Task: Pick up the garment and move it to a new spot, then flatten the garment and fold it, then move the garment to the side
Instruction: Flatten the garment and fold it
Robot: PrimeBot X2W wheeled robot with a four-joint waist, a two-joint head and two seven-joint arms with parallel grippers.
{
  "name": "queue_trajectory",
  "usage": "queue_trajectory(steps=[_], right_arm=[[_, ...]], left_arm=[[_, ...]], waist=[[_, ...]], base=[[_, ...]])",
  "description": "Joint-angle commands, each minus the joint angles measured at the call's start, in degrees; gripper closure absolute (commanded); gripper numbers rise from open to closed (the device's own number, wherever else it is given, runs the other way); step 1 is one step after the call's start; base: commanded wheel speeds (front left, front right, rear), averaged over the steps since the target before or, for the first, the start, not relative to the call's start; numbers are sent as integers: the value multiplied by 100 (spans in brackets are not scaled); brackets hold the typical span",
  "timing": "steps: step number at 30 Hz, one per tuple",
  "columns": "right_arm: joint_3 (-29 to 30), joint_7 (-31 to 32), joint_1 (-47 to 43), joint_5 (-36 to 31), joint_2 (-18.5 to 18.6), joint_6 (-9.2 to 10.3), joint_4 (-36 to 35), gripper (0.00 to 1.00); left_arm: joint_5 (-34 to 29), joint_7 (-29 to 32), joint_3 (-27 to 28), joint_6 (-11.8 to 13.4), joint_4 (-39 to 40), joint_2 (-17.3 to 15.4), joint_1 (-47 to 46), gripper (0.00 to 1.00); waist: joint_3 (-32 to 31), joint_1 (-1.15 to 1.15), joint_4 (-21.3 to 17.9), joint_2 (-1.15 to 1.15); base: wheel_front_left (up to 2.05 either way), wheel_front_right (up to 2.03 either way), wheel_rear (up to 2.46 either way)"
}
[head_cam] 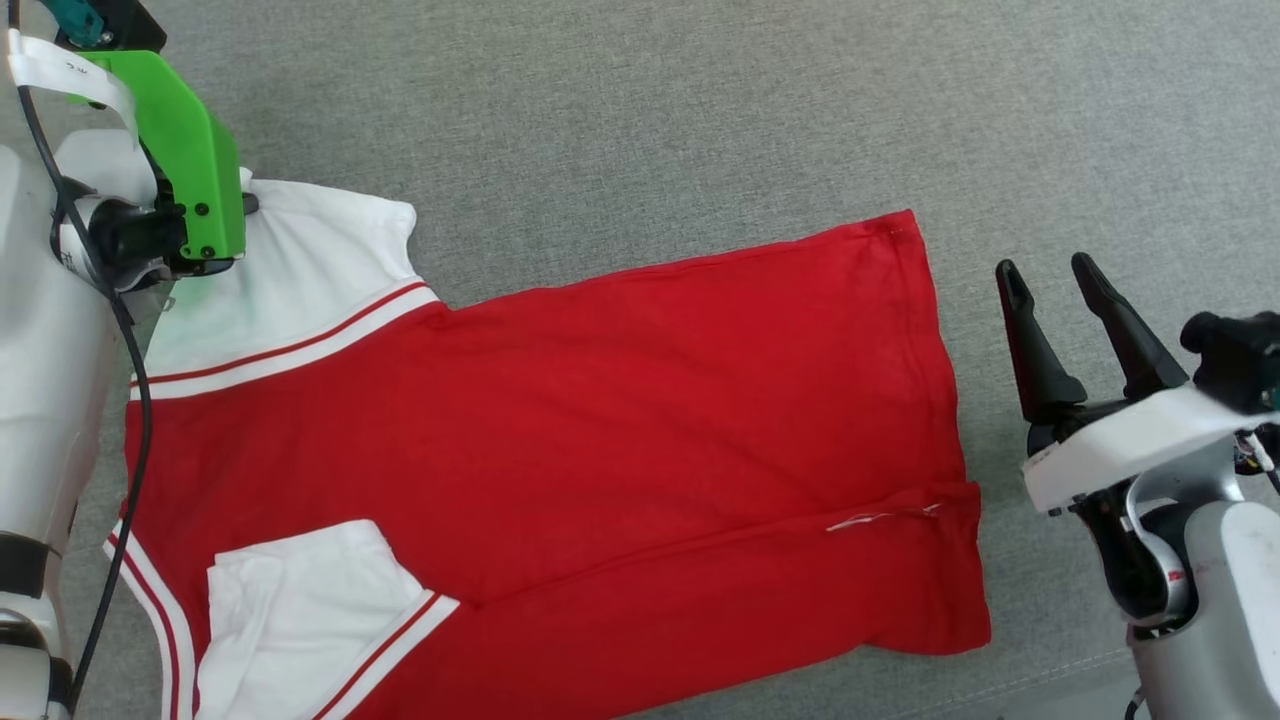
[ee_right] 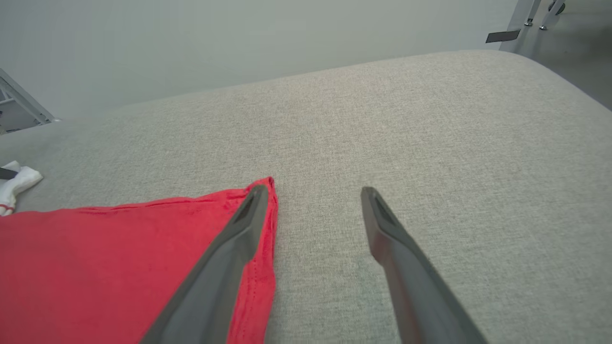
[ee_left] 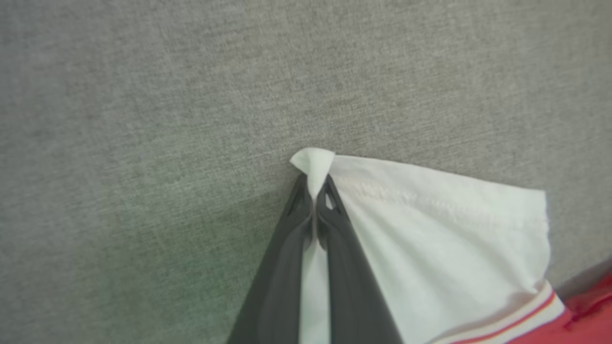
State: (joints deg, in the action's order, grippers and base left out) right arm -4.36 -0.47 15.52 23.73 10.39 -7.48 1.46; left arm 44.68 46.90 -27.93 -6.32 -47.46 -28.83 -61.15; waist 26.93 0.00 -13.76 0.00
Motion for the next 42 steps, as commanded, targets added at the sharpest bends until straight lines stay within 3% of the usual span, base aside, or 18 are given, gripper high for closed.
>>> queue_trajectory(steps=[1, 6, 9, 10, 12, 20, 29, 30, 31, 32, 37, 42], right_arm=[[-46, 141, 139, 113, 106, -1, 82, 0], [-367, 919, 455, 635, 510, -1, 414, 0], [-671, 1634, 683, 900, 854, -1, 682, 0], [-888, 2208, 911, 1168, 1099, -1, 853, 0], [-1008, 2472, 1062, 1281, 1205, -1, 913, 0], [-1448, 3268, 1800, 1408, 1405, -1, 1369, 0], [-2036, 4112, 2220, 1643, 1419, -1, 2395, 0], [-2149, 4318, 2191, 1704, 1420, -1, 2496, 11], [-2221, 4470, 2169, 1759, 1425, -1, 2567, 71], [-2285, 4647, 2147, 1827, 1432, -1, 2649, 100], [-2387, 4847, 2211, 1966, 1480, -1, 2659, 100], [-1976, 4295, 2384, 1969, 1602, -1, 2519, 100]], left_arm=[[-1, 60, -152, 17, -205, 211, 458, 100], [6, -237, -91, 18, -104, 231, 353, 100], [18, -483, -48, 7, 7, 268, 296, 100], [38, -689, -19, -4, 161, 321, 259, 100], [42, -811, 0, 7, 278, 359, 244, 100], [-12, -1046, -56, 18, 851, 413, 293, 100], [54, -1166, -70, 40, 1352, 475, 458, 100], [65, -1175, -68, 40, 1377, 468, 487, 100], [73, -1180, -66, 42, 1395, 464, 507, 100], [82, -1184, -63, 48, 1413, 455, 528, 100], [91, -1241, -60, 60, 1461, 402, 616, 100], [86, -1446, -41, 44, 1492, 337, 738, 100]], waist=[[-45, 0, 48, 0], [-222, 0, 212, 0], [-342, 0, 364, 0], [-423, 0, 531, 0], [-438, 0, 647, 0], [-350, 0, 1016, 0], [-248, 0, 1254, 0], [-256, 0, 1263, 0], [-261, 0, 1272, 0], [-268, 0, 1277, 0], [-365, 0, 1266, 0], [-627, 0, 1276, 0]], base=[[0, 0, 0], [0, 0, 0], [0, 0, 0], [0, 0, 0], [0, 0, 0], [0, 0, 0], [0, 0, 0], [0, 0, 0], [0, 0, 0], [0, 0, 0], [0, 0, 0], [0, 0, 0]])
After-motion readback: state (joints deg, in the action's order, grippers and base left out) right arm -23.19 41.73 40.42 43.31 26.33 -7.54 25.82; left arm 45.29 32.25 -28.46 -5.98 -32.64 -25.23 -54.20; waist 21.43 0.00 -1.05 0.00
